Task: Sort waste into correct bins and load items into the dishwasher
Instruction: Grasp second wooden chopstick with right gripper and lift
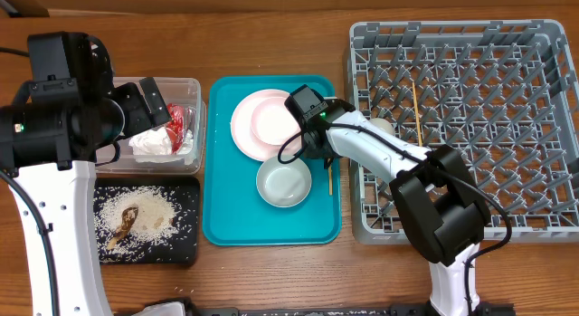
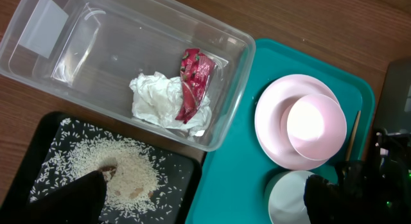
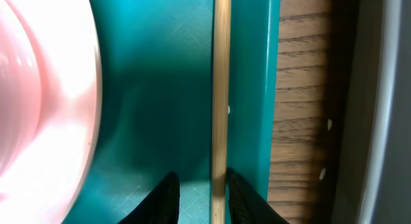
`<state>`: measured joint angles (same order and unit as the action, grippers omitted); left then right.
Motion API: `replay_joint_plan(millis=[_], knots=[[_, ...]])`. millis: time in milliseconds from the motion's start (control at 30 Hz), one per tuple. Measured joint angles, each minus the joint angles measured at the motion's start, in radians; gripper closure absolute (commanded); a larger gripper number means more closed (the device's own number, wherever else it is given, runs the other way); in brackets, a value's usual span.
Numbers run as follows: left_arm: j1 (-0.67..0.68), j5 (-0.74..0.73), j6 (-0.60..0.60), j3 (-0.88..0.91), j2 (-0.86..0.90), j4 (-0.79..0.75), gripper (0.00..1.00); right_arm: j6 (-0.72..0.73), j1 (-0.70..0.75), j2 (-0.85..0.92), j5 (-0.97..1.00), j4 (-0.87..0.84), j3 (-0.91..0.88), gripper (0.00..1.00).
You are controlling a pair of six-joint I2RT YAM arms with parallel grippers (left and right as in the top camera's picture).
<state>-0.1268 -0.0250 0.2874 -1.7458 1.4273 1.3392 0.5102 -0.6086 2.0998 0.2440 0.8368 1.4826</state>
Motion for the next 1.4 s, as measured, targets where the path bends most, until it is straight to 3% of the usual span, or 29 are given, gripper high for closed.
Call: replay_joint_plan(millis=[433,633,833,1167,1400], knots=[[0.000,0.000,0.000,0.000,0.000,0.000,0.00,0.014,-0.001,-0.002,-0.020,-0.039,-0.024,0.67],[0.000,0.000,0.000,0.000,0.000,0.000,0.00,0.013,-0.001,-0.003,-0.028,-0.040,-0.025,0.81],[0.000,0.000,0.000,0.000,0.000,0.000,0.00,0.017,-0.001,-0.003,-0.030,-0.040,-0.025,0.82],[0.000,0.000,0.000,0.000,0.000,0.000,0.00,0.013,-0.001,-0.003,-0.029,-0.031,-0.025,0.95],[0.000,0.000,0.000,0.000,0.000,0.000,0.00,0.013,-0.001,-0.003,-0.027,-0.029,-0.025,0.96]])
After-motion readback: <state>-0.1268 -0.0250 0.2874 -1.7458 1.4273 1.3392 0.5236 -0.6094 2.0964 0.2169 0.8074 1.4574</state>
